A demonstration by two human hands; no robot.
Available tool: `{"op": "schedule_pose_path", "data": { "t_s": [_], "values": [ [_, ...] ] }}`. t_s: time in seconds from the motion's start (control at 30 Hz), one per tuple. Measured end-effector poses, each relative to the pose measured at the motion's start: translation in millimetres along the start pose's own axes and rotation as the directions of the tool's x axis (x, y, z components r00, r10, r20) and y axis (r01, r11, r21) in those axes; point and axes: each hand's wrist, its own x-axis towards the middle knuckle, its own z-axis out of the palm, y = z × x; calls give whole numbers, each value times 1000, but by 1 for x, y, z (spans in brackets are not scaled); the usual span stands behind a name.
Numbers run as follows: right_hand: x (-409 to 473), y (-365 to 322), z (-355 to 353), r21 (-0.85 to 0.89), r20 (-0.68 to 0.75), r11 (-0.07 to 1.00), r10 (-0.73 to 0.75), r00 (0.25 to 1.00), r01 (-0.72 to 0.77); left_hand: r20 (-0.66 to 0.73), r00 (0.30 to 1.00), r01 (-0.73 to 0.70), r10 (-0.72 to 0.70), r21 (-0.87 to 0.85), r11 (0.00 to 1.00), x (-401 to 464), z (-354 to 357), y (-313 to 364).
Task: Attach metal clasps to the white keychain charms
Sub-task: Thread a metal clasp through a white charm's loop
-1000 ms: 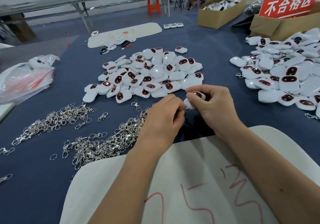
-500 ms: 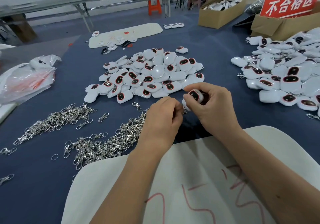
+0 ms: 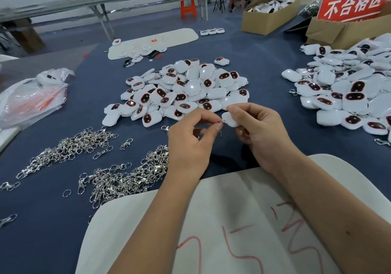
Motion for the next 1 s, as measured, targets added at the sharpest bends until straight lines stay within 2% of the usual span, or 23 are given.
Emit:
{"op": "schedule_pose_path", "data": {
  "t_s": [0.23,0.37,0.53,0.7,0.77,0.83,0.9,1.0],
  "values": [
    [1,-1,0,136,157,988,47,986,-69,-119,984,113,-131,-146,983,1,1,-1],
    [-2,-1,1,68,198,996,51,979,-66,-173,974,132,-149,-106,986,1,0,-4],
    [-4,-1,3,10,104,999,-32,994,31,-99,995,16,-1,152,988,2,-2,-5],
    [-6,1,2,-101,70,992,-72,995,79,102,990,-136,99,478,868,2,-3,-4],
    [-7,1,3,-102,64,992,-74,995,81,110,986,-167,128,521,837,0,-2,-2],
    [-7,-3,4,-42,67,997,-66,996,69,15,998,-63,62,386,920,-2,1,2],
    [-7,-7,5,36,81,999,-43,996,40,-79,992,109,-100,108,988,-3,6,5],
    [-6,-11,4,112,103,994,-17,995,5,-53,940,316,-338,-243,917,-5,14,8]
  ]
}}
